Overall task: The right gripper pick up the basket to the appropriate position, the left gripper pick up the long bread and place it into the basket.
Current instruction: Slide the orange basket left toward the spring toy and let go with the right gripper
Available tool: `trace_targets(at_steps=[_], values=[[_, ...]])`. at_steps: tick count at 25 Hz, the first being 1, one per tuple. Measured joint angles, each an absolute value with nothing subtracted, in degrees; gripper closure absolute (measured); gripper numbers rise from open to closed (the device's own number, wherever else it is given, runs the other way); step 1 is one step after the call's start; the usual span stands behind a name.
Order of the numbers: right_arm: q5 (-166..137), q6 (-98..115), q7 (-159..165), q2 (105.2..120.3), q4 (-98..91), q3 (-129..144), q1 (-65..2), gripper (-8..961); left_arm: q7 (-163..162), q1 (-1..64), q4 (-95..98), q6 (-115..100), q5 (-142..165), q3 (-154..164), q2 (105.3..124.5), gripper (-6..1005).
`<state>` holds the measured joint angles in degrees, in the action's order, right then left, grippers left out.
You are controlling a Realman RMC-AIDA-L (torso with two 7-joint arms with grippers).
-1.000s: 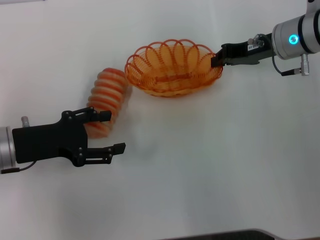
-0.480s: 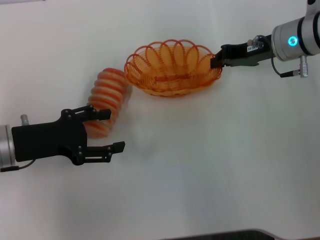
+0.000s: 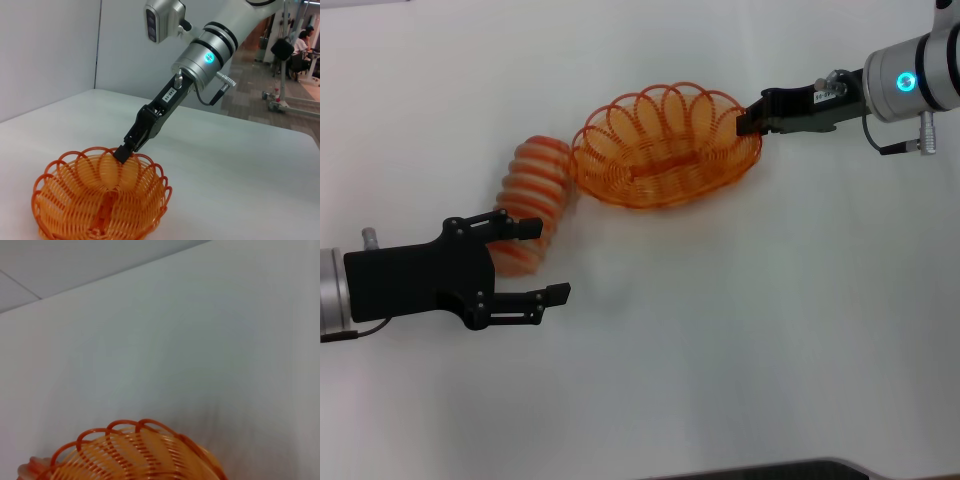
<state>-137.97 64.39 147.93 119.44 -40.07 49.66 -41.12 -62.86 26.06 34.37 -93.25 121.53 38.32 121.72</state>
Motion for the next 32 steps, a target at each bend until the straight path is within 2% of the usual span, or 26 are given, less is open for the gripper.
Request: trace_targets(at_steps=[8, 14, 16, 22, 27, 32], values=[[-138.0, 64.9, 148.2, 119.44, -40.1, 49.3, -41.1, 785, -63.0, 26.1, 34.4, -93.2, 121.6, 38.3, 121.64, 126], [-136.5, 65.3, 148.0, 119.03, -40.3, 49.1, -40.7, 689, -63.1, 26.1, 34.4, -93.3, 121.5, 38.3, 121.64, 126], [-136.4, 65.6, 147.9, 118.90, -40.6, 49.0, -40.5, 606, -63.1, 26.1, 34.4, -93.2, 121.5, 38.3, 121.64, 126], [-134.4, 68.8, 145.2, 118.56, -42.3, 47.6, -39.3, 460, -63.2, 26.1, 34.4, -93.2, 121.1, 37.8, 121.65, 127], [-131.6, 71.0, 142.2, 118.39, -44.9, 46.4, -37.4, 243, -63.4, 26.1, 34.2, -93.3, 121.1, 36.6, 121.72, 127], [-123.6, 73.2, 133.2, 117.60, -45.9, 42.4, -33.9, 233, -63.5, 26.1, 33.9, -93.3, 121.0, 33.2, 121.89, 127]])
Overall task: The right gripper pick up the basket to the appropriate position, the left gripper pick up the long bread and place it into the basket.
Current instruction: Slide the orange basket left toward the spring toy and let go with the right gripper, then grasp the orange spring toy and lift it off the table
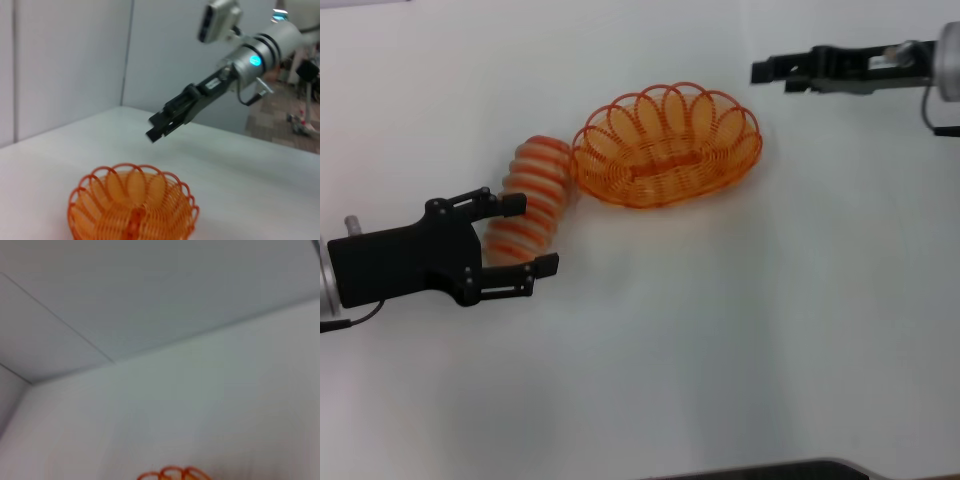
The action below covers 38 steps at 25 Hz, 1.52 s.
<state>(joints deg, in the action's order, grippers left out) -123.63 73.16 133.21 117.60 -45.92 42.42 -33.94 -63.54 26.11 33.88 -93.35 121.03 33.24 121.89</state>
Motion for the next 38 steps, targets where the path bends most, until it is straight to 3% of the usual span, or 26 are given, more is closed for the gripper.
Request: trace_targets(at_steps=[6, 14, 26, 38], values=[[-110.5, 77.5, 116.4, 117.26, -45.7, 35.9, -27.8, 220, -66.1, 25.7, 33.8, -93.3, 121.0, 26.9, 122.54, 126], [-102.8, 86.3, 89.8, 118.84, -44.2, 32.7, -20.0, 226, -68.7, 25.5, 30.9, -92.7, 121.0, 16.9, 123.50, 126], [-106.5, 93.7, 66.7, 118.76, -38.5, 32.2, -15.1, 225, -73.2, 25.8, 27.9, -92.6, 121.1, 16.0, 123.47, 126], [-115.9, 93.7, 58.7, 118.62, -36.7, 32.0, -14.7, 227, -76.3, 26.4, 27.9, -92.3, 121.8, 28.3, 122.54, 128]])
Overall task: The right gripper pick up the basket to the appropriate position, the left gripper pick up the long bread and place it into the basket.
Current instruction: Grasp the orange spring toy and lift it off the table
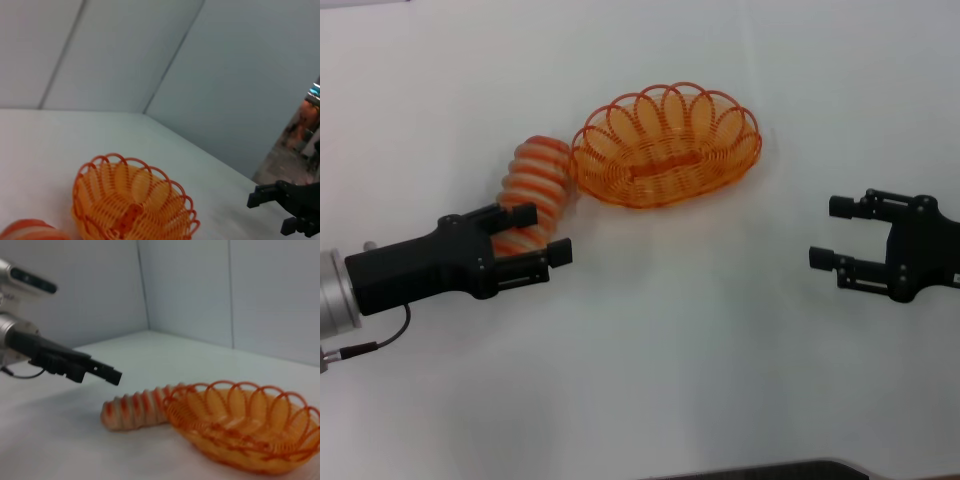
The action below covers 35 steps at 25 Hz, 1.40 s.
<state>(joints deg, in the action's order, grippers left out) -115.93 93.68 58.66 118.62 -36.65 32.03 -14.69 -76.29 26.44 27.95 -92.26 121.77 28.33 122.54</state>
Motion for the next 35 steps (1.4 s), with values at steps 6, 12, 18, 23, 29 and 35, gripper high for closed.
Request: trace_targets(at_steps=[6, 12, 18, 23, 29, 35], values=[[-117.9, 94.0, 58.6, 118.22, -37.0, 31.9, -14.8, 231, -76.3, 26.5, 28.2, -92.2, 121.8, 29.4, 122.63, 132], [-117.9, 94.2, 58.6, 118.16, -37.0, 31.8, -14.9, 235, -76.6, 26.4, 29.6, -89.7, 121.4, 28.6, 122.57, 138], [-117.8, 94.2, 58.7, 118.19, -37.0, 30.6, -15.2, 235, -81.5, 26.4, 35.4, -88.3, 121.1, 27.1, 123.63, 143], [-117.8, 94.3, 58.8, 118.15, -36.9, 29.2, -15.8, 235, -89.2, 27.8, 39.9, -84.9, 121.0, 27.4, 123.82, 147], [-117.6, 94.5, 59.0, 118.24, -36.8, 28.3, -16.3, 235, -106.1, 30.1, 45.3, -78.6, 121.5, 29.3, 123.53, 149], [-117.6, 94.8, 58.9, 118.19, -36.5, 26.3, -17.0, 235, -124.3, 30.5, 55.1, -77.4, 127.4, 35.0, 122.40, 150]])
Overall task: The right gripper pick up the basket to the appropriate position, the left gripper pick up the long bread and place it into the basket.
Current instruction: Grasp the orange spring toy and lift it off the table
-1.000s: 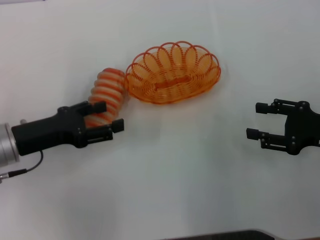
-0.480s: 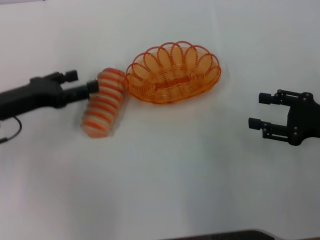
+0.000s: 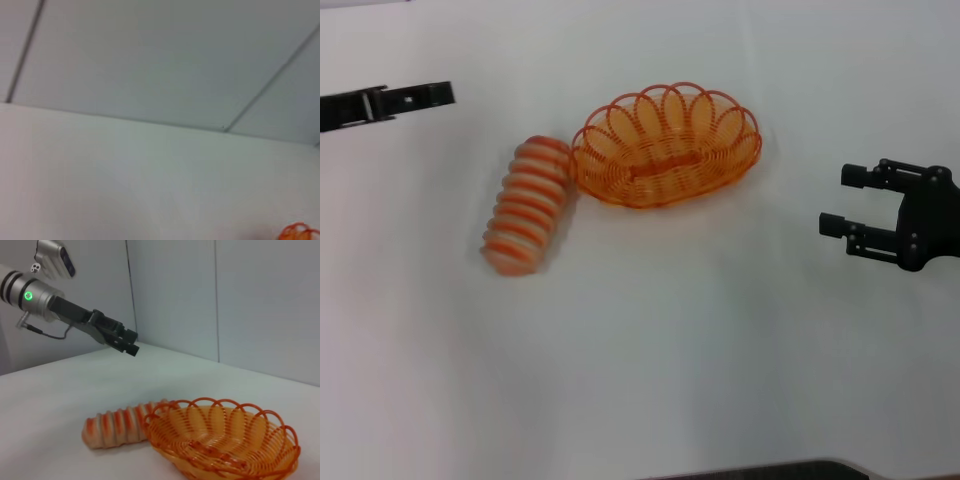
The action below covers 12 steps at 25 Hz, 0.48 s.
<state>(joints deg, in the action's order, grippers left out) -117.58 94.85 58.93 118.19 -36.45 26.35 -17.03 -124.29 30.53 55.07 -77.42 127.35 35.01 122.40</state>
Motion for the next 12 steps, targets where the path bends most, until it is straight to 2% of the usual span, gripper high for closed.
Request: trace_targets(at_steps=[5, 8, 12], values=[[-117.6, 94.7, 59.1, 118.10, -36.5, 25.6, -17.5, 235, -137.7, 33.3, 61.5, -81.1, 140.1, 40.4, 121.19, 150], [-117.6, 94.7, 59.1, 118.08, -36.7, 25.1, -17.6, 235, -138.6, 34.4, 62.2, -84.1, 142.3, 41.8, 121.09, 150], [-117.6, 94.6, 59.1, 117.95, -37.0, 24.0, -18.0, 235, -140.2, 35.1, 67.9, -87.5, 146.6, 49.7, 122.38, 149]])
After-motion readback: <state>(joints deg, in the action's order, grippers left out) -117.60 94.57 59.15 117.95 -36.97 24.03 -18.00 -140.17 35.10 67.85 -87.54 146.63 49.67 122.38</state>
